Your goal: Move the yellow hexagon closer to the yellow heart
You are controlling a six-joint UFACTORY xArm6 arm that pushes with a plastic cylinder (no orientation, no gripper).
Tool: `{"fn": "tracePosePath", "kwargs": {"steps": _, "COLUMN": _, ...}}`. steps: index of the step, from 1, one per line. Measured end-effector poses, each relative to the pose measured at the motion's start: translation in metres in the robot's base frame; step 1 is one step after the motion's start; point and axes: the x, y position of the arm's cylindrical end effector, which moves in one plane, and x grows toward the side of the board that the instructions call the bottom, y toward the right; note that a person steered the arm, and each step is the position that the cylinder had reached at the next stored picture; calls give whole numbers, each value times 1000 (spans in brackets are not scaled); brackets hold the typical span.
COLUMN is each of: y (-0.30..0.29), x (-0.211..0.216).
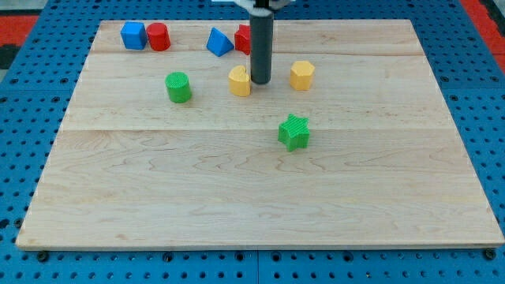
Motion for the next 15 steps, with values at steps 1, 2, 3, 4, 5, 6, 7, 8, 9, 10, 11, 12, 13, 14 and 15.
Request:
{"fn": "tracePosePath", "kwargs": {"steps": 1, "y": -13, "x": -7}}
{"fn": "tracePosePath", "kwargs": {"steps": 2, "y": -20, "x": 8}}
{"fn": "tracePosePath", "kwargs": {"steps": 3, "y": -19, "x": 34}}
{"fn": "tracePosePath", "kwargs": {"steps": 4, "y": 5, "x": -3}}
{"fn": "tracePosePath", "kwargs": {"steps": 5, "y": 42, "x": -38}}
{"fn": "tracePosePath", "kwargs": {"steps": 6, "y": 93, "x": -32}}
{"fn": "tracePosePath", "kwargs": {"steps": 7, "y": 79, "x": -6}}
{"fn": "tracePosePath", "kwargs": {"steps": 8, "y": 75, "x": 5}}
{"fn": "tracePosePath", "kwargs": {"steps": 9, "y": 73, "x": -8}}
{"fn": "tracePosePath", "kwargs": {"steps": 10, "y": 70, "x": 6}}
{"fn": "tracePosePath", "kwargs": {"steps": 11, "y": 70, "x": 40}}
{"fn": "tracePosePath", "kwargs": {"steps": 12, "y": 114, "x": 43}}
{"fn": "tracePosePath", "kwargs": {"steps": 13, "y": 144, "x": 140}}
{"fn": "tracePosePath", "kwargs": {"steps": 14, "y": 111, "x": 127}}
{"fn": "tracePosePath", "kwargs": {"steps": 15, "y": 114, "x": 94}}
